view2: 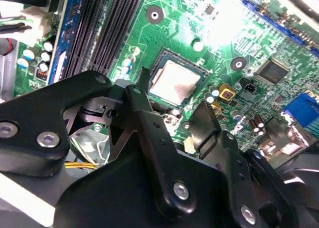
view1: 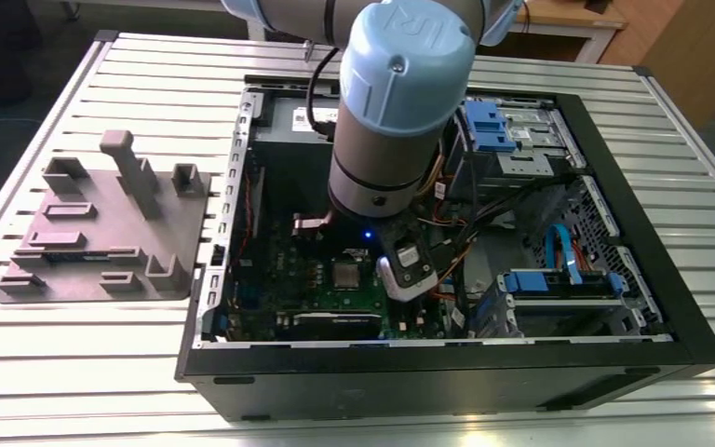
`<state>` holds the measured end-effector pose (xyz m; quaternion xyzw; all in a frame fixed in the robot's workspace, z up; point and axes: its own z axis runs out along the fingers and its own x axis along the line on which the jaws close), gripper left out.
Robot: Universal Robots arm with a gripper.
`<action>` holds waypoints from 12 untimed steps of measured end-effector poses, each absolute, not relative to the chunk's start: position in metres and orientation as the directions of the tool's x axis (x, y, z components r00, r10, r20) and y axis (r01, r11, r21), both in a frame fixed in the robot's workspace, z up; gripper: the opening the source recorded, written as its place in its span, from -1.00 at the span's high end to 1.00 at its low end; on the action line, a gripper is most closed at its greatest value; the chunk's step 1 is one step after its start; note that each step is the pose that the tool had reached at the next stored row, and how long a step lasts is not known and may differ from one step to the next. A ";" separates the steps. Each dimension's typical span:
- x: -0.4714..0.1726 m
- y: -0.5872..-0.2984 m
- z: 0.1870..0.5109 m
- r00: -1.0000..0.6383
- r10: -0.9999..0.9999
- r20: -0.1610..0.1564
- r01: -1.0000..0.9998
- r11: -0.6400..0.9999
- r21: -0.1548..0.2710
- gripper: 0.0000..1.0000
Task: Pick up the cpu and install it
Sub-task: 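Place the cpu into insertion slot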
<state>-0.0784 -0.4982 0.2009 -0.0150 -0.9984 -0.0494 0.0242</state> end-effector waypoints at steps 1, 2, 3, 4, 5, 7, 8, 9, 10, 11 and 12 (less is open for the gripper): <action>-0.078 -0.498 0.201 -0.998 0.028 0.050 0.032 0.995 0.098 -0.18; -0.078 -0.498 0.201 -0.998 0.028 0.050 0.032 0.995 0.098 -0.18; -0.078 -0.498 0.200 -0.998 0.028 0.050 0.032 0.995 0.098 -0.18; -0.078 -0.498 0.200 -0.998 0.028 0.050 0.032 0.995 0.098 -0.18; -0.078 -0.498 0.199 -0.998 0.028 0.050 0.032 0.995 0.098 -0.18; -0.078 -0.499 0.198 -0.998 0.028 0.050 0.032 0.995 0.098 -0.18; -0.078 -0.499 0.197 -0.998 0.028 0.050 0.032 0.995 0.098 -0.18; -0.078 -0.499 0.196 -0.998 0.028 0.050 0.032 0.995 0.098 -0.15; -0.078 -0.499 0.196 -0.998 0.028 0.050 0.032 0.995 0.098 -0.01; -0.078 -0.499 0.195 -0.998 0.028 0.050 0.032 0.995 0.098 -0.01; -0.078 -0.499 0.195 -0.998 0.028 0.050 0.032 0.995 0.098 0.13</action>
